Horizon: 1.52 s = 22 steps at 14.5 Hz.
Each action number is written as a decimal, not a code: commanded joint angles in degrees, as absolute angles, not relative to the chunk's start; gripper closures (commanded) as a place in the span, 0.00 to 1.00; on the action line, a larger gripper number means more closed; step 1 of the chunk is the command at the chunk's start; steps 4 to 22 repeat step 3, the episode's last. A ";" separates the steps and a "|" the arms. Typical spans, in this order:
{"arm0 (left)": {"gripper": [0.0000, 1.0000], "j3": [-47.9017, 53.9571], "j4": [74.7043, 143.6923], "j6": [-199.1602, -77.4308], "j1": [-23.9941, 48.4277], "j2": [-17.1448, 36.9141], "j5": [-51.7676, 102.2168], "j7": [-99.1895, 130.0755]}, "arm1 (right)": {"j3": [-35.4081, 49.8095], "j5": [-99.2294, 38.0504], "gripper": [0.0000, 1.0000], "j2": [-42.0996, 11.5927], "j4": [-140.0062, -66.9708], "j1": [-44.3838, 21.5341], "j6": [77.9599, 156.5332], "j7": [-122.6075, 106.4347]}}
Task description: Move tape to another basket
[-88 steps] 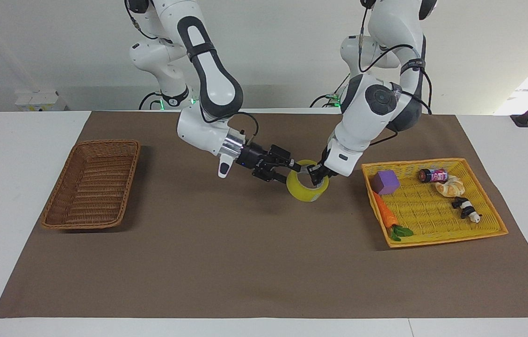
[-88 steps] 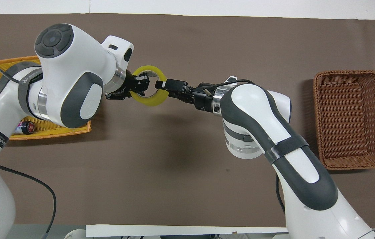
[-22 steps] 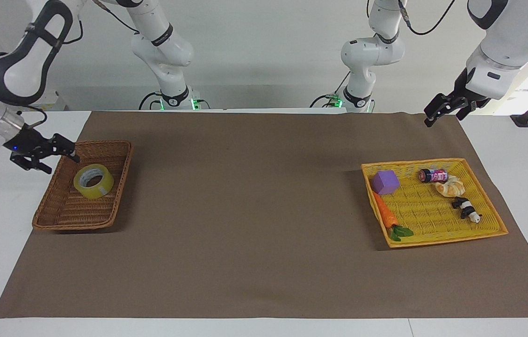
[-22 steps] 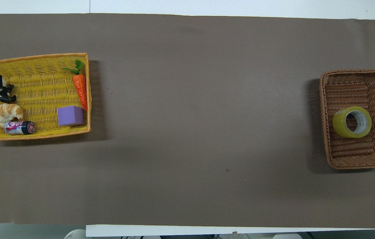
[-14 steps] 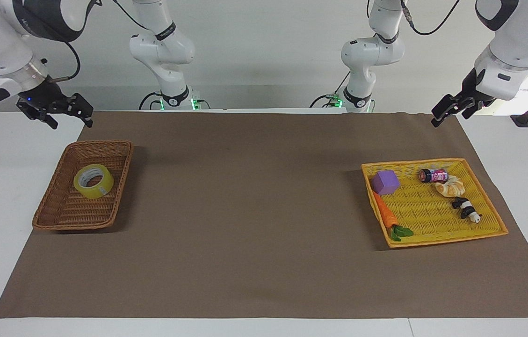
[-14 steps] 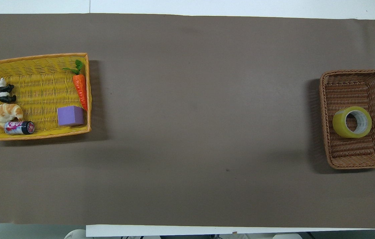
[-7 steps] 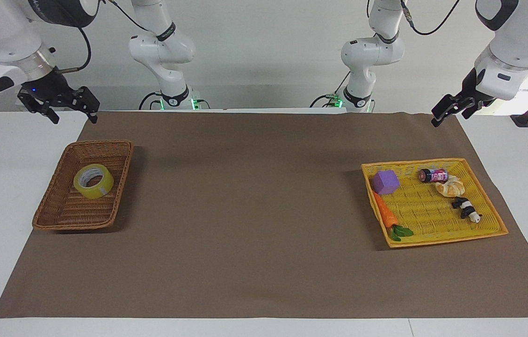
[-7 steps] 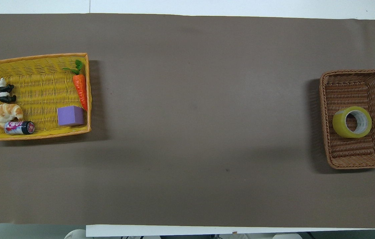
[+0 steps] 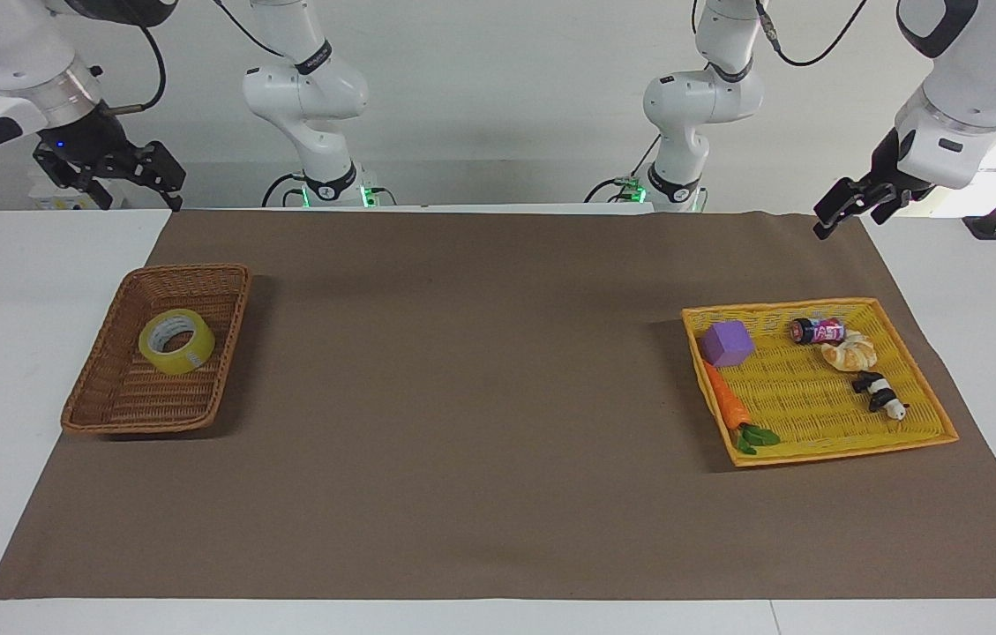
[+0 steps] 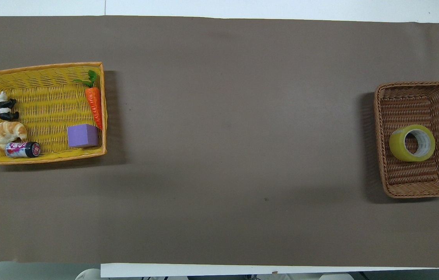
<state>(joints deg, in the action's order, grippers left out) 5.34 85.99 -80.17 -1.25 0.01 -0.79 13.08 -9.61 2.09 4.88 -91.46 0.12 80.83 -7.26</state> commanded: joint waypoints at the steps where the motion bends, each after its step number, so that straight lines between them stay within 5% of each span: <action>1: 0.00 5.45 87.01 -79.63 -1.41 -0.97 -1.67 13.62 | -9.67 2.46 0.00 6.24 -93.34 0.00 81.47 -5.89; 22: 0.00 5.45 87.01 -79.63 -1.41 -0.97 -1.67 13.62 | -9.67 2.46 0.00 6.24 -93.34 0.00 81.56 -5.80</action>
